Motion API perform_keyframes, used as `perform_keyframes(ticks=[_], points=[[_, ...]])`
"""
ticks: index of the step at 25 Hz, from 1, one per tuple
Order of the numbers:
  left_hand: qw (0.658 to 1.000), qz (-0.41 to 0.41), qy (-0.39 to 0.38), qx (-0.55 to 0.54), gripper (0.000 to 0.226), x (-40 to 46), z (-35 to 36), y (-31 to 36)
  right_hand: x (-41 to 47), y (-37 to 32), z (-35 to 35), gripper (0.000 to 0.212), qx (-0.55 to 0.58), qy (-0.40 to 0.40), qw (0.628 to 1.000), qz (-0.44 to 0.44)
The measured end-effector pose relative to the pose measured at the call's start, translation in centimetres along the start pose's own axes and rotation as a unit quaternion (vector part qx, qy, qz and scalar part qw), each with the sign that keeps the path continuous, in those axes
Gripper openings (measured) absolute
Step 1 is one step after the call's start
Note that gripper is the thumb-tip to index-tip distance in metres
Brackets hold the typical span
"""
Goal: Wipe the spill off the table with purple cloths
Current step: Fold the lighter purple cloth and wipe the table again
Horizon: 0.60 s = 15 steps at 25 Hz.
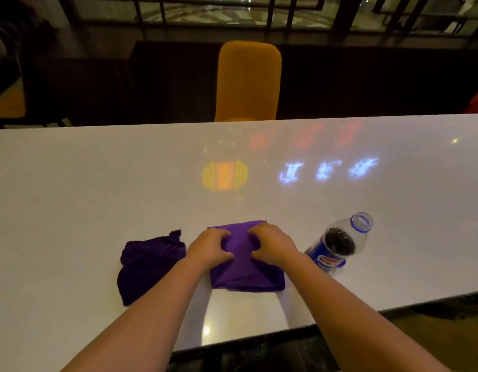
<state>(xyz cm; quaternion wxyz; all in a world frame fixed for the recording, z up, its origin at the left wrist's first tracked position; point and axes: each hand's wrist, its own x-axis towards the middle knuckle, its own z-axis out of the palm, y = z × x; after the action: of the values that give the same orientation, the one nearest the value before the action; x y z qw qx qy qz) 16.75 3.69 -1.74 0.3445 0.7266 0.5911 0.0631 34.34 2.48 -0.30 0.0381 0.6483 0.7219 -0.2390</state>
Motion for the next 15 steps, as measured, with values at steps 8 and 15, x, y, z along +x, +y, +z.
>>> perform_keyframes(ticks=[8,15], points=[[0.998,-0.015,0.045,0.049,0.036,0.3,2.9,-0.5,0.2,-0.1,3.2,0.035,-0.049,0.066,0.996,-0.032],[0.998,-0.036,0.031,0.04,0.014,0.0,2.1,-0.1,0.0,-0.3,2.9,0.015,0.004,0.053,0.998,-0.024]])
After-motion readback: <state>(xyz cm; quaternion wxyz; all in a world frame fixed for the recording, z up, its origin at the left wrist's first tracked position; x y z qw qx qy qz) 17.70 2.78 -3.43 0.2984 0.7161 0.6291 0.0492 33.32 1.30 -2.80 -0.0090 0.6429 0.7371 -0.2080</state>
